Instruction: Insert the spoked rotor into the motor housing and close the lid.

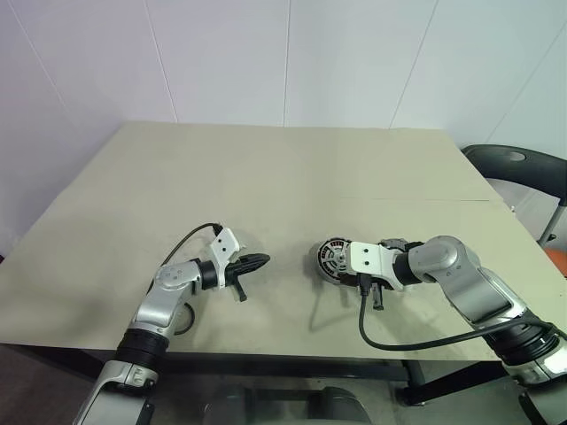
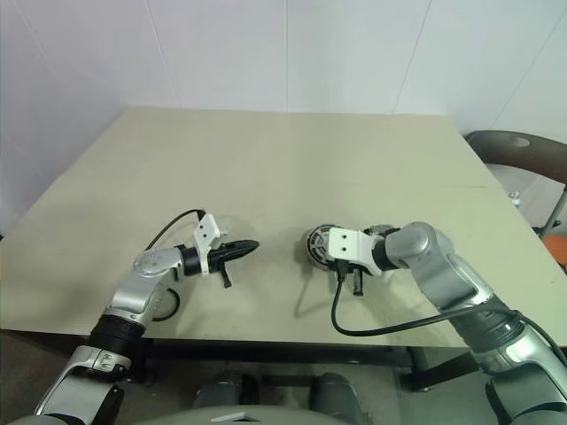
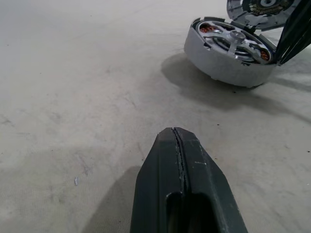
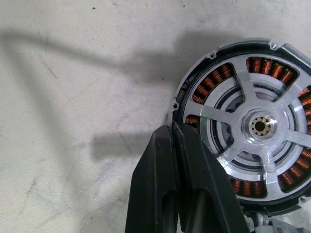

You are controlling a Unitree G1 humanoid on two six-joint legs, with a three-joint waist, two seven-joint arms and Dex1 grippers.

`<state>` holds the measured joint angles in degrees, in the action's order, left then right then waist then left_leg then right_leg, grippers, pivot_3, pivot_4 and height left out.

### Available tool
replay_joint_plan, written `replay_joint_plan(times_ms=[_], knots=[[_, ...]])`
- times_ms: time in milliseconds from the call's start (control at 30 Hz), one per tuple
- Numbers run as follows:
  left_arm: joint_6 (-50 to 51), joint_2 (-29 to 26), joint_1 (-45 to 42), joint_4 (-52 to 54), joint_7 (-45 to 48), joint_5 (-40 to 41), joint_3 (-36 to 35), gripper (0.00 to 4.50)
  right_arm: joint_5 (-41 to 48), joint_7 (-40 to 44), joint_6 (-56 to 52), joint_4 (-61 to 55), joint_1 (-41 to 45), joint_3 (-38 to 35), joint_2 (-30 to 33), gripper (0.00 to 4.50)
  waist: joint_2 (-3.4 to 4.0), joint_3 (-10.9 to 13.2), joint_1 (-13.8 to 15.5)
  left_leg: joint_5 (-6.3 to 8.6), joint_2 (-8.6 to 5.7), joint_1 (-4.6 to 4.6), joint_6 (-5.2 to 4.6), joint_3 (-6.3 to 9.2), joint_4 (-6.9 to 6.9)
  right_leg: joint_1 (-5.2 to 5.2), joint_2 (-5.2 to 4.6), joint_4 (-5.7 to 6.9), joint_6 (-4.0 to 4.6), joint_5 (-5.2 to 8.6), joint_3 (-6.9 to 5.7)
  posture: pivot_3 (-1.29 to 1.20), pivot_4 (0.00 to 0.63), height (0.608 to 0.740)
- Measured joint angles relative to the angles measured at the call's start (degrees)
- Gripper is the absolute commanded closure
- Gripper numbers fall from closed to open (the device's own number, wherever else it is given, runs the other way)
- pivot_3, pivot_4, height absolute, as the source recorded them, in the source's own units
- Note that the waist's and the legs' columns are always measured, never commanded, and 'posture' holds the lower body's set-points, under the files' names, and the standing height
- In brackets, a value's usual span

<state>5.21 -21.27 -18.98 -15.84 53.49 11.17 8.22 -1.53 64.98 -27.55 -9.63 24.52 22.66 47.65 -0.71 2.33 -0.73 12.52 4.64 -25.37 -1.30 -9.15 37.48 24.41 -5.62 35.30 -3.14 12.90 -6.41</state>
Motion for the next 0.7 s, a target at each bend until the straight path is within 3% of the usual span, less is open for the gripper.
replay_joint_plan(times_ms=[567, 700], knots=[[-1.1, 0.1, 0.0, -1.6, -0.1, -0.7, 0.1, 4.5, 4.6, 5.2, -6.5, -8.0, -0.8, 0.1, 0.7, 4.44, 0.01, 0.0, 0.0, 0.0, 0.0, -0.03, 0.0, -0.01, -0.02, 0.05, 0.0, -0.01, 0.0, 0.0, 0.0, 0.0, 0.0, 0.74], [-1.3, 0.2, -0.5, -2.1, 0.0, -1.1, 0.3, 4.5, 6.3, 2.0, -6.6, -5.5, 1.7, -1.6, -3.4, 3.17, 0.03, 0.0, -0.1, 0.0, 0.0, -0.01, 0.0, -0.04, -0.01, 0.06, 0.0, 0.04, 0.01, -0.01, -0.01, 0.0, 0.0, 0.74]])
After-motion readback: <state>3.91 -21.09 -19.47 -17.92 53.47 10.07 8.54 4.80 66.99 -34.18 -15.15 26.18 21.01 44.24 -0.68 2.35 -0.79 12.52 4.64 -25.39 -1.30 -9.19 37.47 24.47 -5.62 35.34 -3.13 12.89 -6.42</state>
